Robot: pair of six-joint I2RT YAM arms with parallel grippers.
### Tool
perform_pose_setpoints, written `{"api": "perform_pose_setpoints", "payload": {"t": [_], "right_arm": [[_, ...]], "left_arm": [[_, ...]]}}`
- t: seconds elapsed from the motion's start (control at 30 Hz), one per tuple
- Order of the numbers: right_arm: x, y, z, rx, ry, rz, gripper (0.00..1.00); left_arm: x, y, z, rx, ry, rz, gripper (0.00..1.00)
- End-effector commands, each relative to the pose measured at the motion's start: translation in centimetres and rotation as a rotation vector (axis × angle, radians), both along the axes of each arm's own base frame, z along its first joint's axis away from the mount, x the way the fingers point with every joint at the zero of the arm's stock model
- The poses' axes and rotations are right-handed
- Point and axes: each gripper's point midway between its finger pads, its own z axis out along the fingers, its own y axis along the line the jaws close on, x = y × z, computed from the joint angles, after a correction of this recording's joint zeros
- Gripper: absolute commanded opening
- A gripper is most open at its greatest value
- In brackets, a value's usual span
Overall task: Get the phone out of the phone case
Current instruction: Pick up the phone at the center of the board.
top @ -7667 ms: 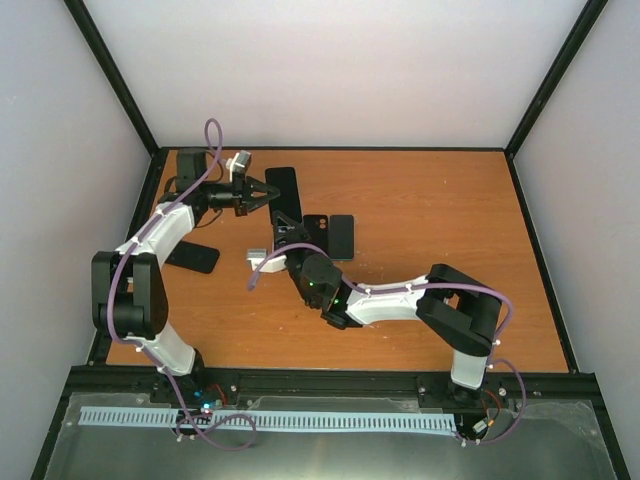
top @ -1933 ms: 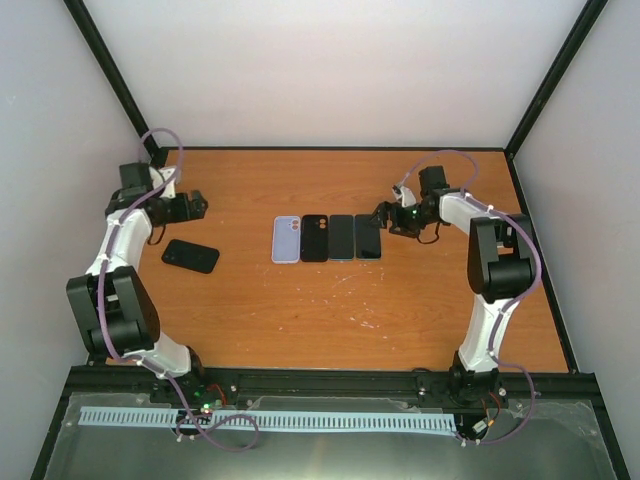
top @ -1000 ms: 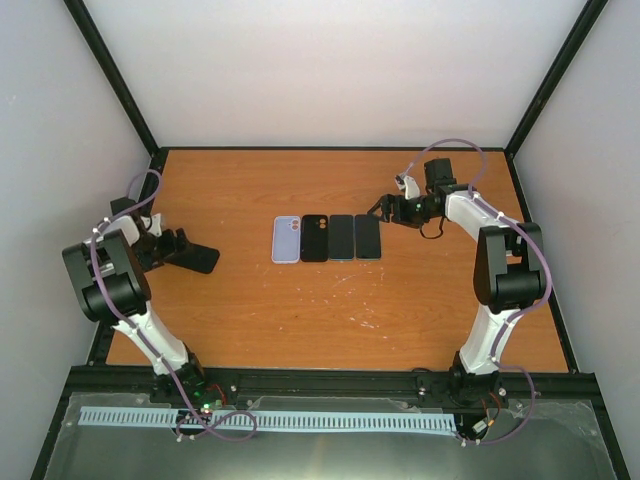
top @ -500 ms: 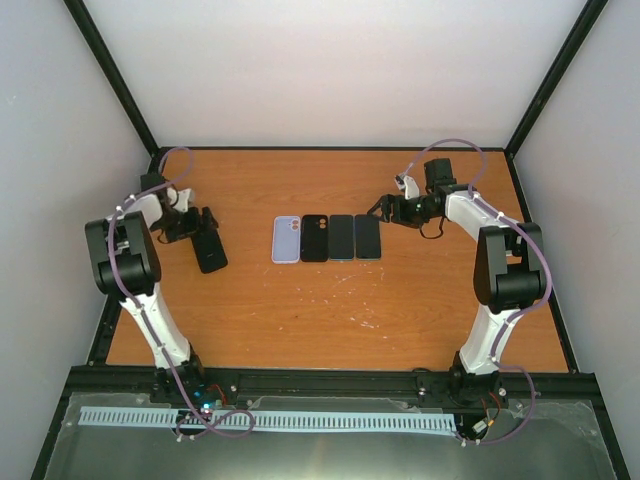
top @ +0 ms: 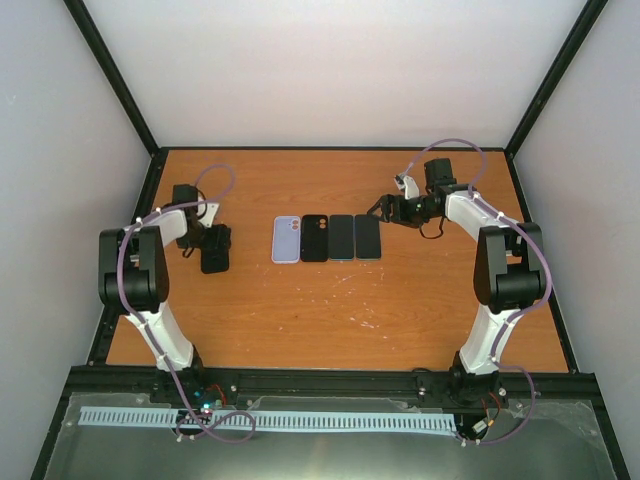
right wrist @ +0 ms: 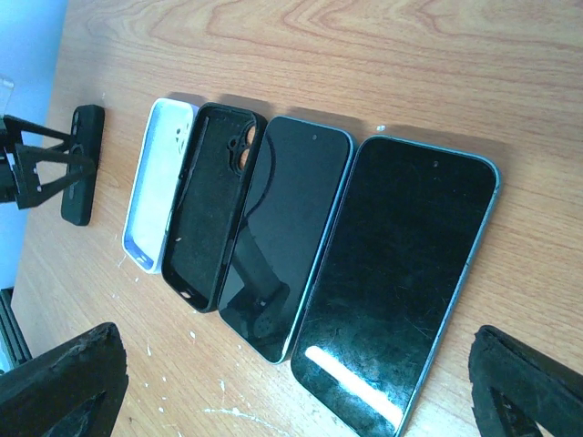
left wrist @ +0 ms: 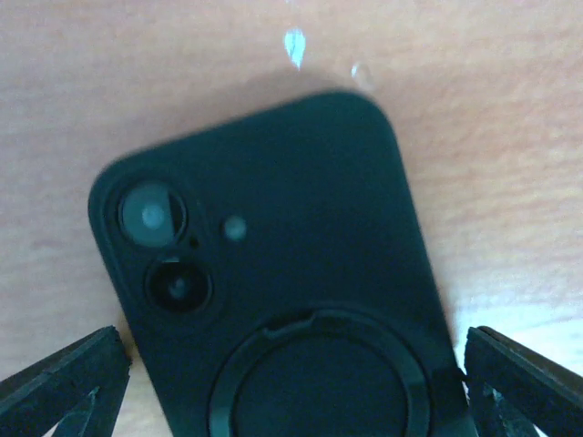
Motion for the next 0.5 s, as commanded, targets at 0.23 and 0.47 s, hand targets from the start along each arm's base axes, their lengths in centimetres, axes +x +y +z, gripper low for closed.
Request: {"api": "perform_pose_setpoints", "payload": {"t": [0.23, 0.47], "right_arm": [[0.0, 0.0, 2.3, 0.014, -0.068, 0.008, 1.0], [-0.1, -0.1, 2.7, 0.005, -0.083, 0.012, 1.0]], "left_arm": [[-6.6, 2.6, -3.3, 0.151, 0.178, -0.01, 0.98], [-5.4, 4.0, -3.7, 0.113, 0.186, 0.026, 0.91]]}}
